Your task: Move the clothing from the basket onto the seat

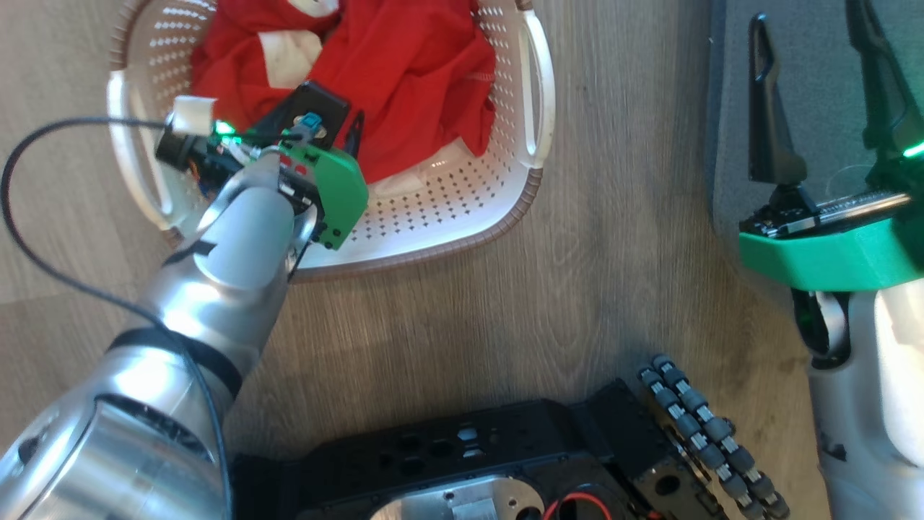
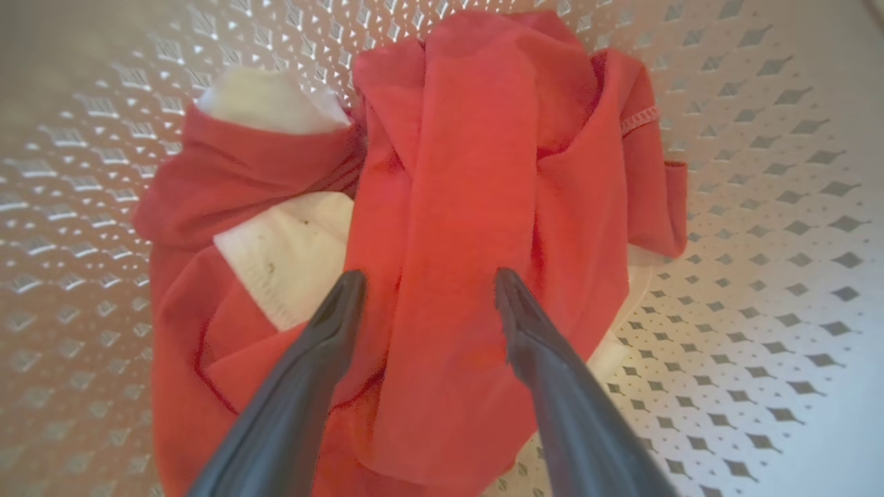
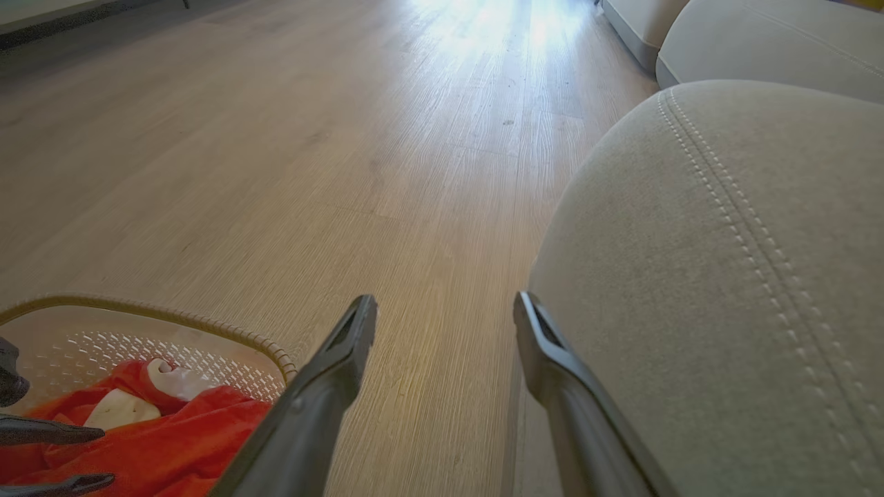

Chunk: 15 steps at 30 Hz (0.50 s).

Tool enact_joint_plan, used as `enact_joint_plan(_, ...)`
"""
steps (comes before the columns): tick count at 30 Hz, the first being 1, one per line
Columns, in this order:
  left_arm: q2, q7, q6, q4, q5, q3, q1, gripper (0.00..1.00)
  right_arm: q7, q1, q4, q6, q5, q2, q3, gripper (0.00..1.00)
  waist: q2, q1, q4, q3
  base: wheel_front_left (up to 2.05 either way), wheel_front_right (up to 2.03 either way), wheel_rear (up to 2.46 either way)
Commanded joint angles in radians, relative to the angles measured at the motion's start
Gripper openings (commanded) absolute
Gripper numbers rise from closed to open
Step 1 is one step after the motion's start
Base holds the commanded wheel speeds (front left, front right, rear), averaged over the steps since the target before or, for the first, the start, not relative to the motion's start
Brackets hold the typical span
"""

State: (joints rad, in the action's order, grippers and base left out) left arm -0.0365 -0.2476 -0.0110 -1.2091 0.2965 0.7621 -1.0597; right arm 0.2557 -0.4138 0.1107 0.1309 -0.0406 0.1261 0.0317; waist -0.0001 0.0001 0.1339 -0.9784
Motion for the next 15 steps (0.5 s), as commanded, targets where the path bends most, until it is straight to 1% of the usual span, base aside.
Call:
enact_joint_plan(1, -0.014, -0.002, 0.001, -0.005, -0.016, 0.02, -0.004, 1.0, 0.006, 0.026, 0.035, 0.0, -0.017, -0.007, 0.013, 1.0, 0.0001, -0.0001, 0.017, -0.03, 0.0, 0.0, 0.0)
enact_joint_plan(3, -0.014, 0.013, -0.008, -0.024, -0.02, 0.042, -0.021, 1.0, 0.006, 0.026, 0.039, 0.0, -0.023, -0.01, 0.013, 1.0, 0.0001, -0.0001, 0.022, -0.041, 0.0, 0.0, 0.0)
enact_joint_plan(9, -0.014, 0.091, -0.003, -0.054, -0.002, 0.081, -0.041, 1.0, 0.006, 0.041, 0.051, 0.0, -0.02, -0.018, 0.025, 1.0, 0.0001, -0.0001, 0.035, -0.057, 0.0, 0.0, 0.0)
enact_joint_plan(11, -0.014, 0.071, -0.017, -0.045, 0.011, 0.082, -0.043, 1.0, 0.006, 0.048, 0.057, 0.0, -0.018, -0.019, 0.028, 1.0, 0.0001, -0.0001, 0.035, -0.058, 0.0, 0.0, 0.0)
enact_joint_plan(15, -0.014, 0.079, -0.02, -0.046, 0.033, 0.09, -0.041, 1.0, 0.006, 0.059, 0.062, 0.0, -0.017, -0.021, 0.031, 1.0, 0.0001, -0.0001, 0.038, -0.059, 0.0, 0.0, 0.0)
